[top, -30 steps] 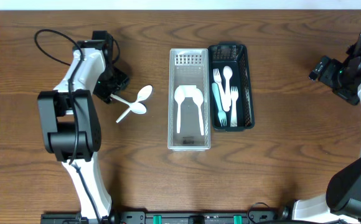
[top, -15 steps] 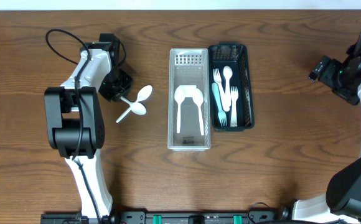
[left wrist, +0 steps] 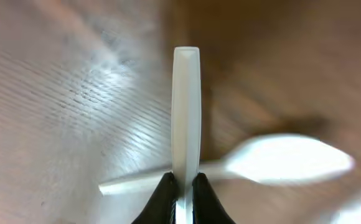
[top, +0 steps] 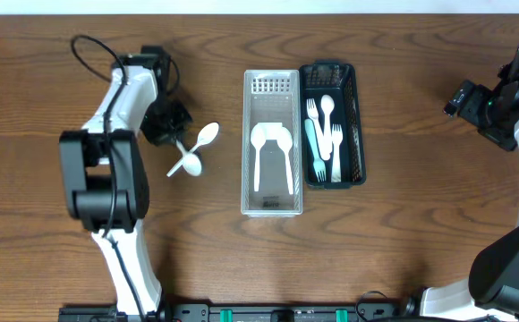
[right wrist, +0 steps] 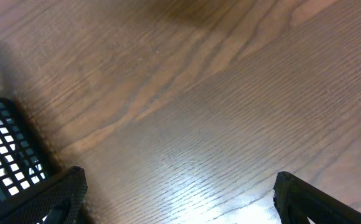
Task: Pack container
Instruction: 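Grasp a third white spoon with the left gripper, then drop the spoon into the clear tray with the left gripper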
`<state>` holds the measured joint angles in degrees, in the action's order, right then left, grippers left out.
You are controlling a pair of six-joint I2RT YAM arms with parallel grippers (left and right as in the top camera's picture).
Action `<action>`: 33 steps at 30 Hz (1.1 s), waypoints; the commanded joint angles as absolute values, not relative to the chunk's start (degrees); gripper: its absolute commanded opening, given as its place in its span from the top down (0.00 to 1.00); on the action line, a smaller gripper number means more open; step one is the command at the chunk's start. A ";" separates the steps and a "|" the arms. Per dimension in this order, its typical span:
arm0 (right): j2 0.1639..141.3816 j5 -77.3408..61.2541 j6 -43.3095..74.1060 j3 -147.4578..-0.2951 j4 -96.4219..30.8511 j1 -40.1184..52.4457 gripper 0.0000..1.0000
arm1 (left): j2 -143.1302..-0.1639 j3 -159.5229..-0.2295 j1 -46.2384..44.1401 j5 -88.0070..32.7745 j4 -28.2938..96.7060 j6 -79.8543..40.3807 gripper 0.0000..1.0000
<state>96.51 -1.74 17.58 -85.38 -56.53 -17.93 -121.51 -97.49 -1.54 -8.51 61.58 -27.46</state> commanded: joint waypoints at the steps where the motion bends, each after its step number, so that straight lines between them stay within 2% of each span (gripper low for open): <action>1: 96.47 -1.93 18.37 -85.23 -56.58 -18.31 0.01 | -109.06 -101.54 -5.54 -10.48 61.89 -18.46 0.94; 5: 96.47 -1.93 18.37 -85.23 -56.58 -18.31 0.01 | -104.47 -101.49 -12.60 -10.39 62.26 -14.98 0.94; 11: 96.47 -1.91 18.37 -85.23 -56.58 -18.33 0.01 | -106.59 -98.08 -24.27 -7.38 59.29 -15.05 0.94; 17: 96.47 -1.91 18.37 -85.23 -56.58 -18.31 0.01 | -111.81 -96.36 -28.60 -4.97 56.45 -15.33 0.90; 18: 96.47 -1.93 18.37 -85.23 -56.58 -18.31 0.01 | -112.68 -96.36 -28.71 -4.95 56.23 -15.29 0.85; 21: 96.47 -1.93 18.37 -85.23 -56.60 -18.31 0.01 | -112.97 -96.55 -28.45 -4.89 56.58 -15.22 0.48; 22: 96.47 -1.93 18.37 -85.23 -56.58 -18.31 0.01 | -112.46 -97.06 -28.03 -4.89 57.43 -15.20 0.33; 23: 96.47 -1.93 18.37 -85.23 -56.58 -18.31 0.01 | -111.83 -97.86 -27.46 -4.86 58.61 -15.00 0.28; 28: 96.47 -1.93 18.37 -85.23 -56.58 -18.31 0.01 | -106.17 -100.38 -22.63 -4.86 63.46 -7.18 0.22; 33: 96.47 -1.93 18.37 -85.23 -56.58 -18.31 0.01 | -104.81 -99.77 -14.85 -4.86 66.41 7.77 0.21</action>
<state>96.51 -1.74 17.58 -85.38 -56.53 -17.93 -105.65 -99.00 -19.05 -5.74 65.39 -4.32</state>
